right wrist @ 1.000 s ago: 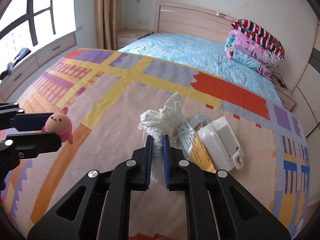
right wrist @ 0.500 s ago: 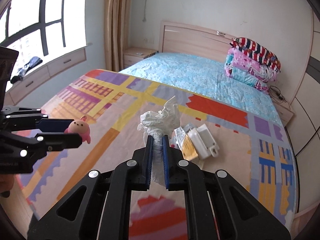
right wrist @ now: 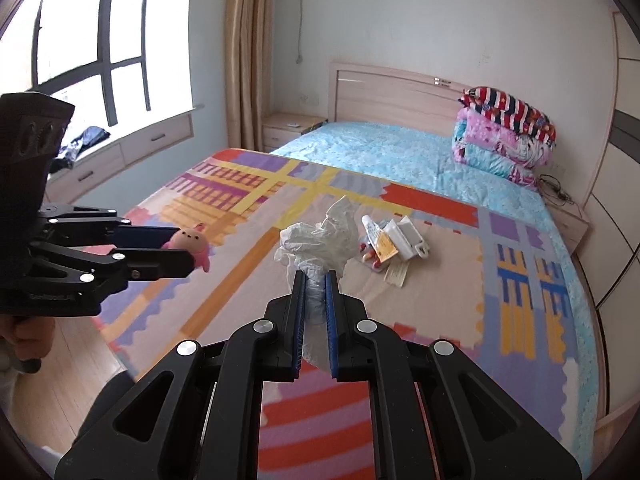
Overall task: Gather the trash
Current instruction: 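Carry the pink toy and plastic wrap over the trash bin with both grippers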
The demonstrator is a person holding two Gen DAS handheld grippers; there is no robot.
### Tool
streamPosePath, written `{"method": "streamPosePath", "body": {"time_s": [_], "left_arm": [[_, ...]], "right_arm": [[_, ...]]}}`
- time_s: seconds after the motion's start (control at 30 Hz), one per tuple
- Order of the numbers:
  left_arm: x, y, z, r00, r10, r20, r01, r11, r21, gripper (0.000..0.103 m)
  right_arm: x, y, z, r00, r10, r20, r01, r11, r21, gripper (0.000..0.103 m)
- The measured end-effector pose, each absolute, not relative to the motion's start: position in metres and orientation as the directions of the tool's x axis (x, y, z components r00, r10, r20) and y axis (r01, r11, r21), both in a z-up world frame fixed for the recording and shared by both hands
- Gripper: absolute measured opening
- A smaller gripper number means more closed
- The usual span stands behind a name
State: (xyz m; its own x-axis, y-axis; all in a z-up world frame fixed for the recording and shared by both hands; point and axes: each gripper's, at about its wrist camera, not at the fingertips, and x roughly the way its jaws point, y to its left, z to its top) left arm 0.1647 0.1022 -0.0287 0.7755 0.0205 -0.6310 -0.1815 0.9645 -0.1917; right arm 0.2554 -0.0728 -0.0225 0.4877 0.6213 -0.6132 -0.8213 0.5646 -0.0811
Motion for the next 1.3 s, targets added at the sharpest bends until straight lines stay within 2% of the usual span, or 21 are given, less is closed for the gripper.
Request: {"method": "streamPosePath", "body": {"time_s": [0.3,0.67,1.07,1.17,1.3], "left_arm": [[0.131,0.064,-0.031,0.783,-0.002,-0.622,-0.139,0.974,-0.178,0.03],[0.106,0.036,-0.064,0.756,-0.047,-0.653,-0.117,0.972,-0.206,0.028],[0.087,0.072,-0.092,0.723,0.036,-0.69,-0.274,0.932,-0.238,0.029],[0.085,0.092,-0.101,0.709,0.05,-0.703,-0.337,0.9,-0.276,0.034],[0.088,0.1,-0.108,0.701,0.06,-0.711,-0.352,0.896,-0.271,0.034]], "right_arm": [[0.204,-0.108,-0.025,0.493,0.638,-0.592,-0.831,0.546,-0.103,0.01],[0.168,-0.139,-0.055,0.44,0.652,-0.617,-0.835,0.55,-0.015,0.01],[0.171,-0.15,-0.083,0.4,0.64,-0.656,-0.823,0.565,0.05,0.01],[0.17,-0.149,-0.086,0.392,0.639,-0.662,-0.828,0.559,0.05,0.01],[0.169,-0.149,-0.086,0.389,0.641,-0.662,-0.826,0.56,0.057,0.01]]}}
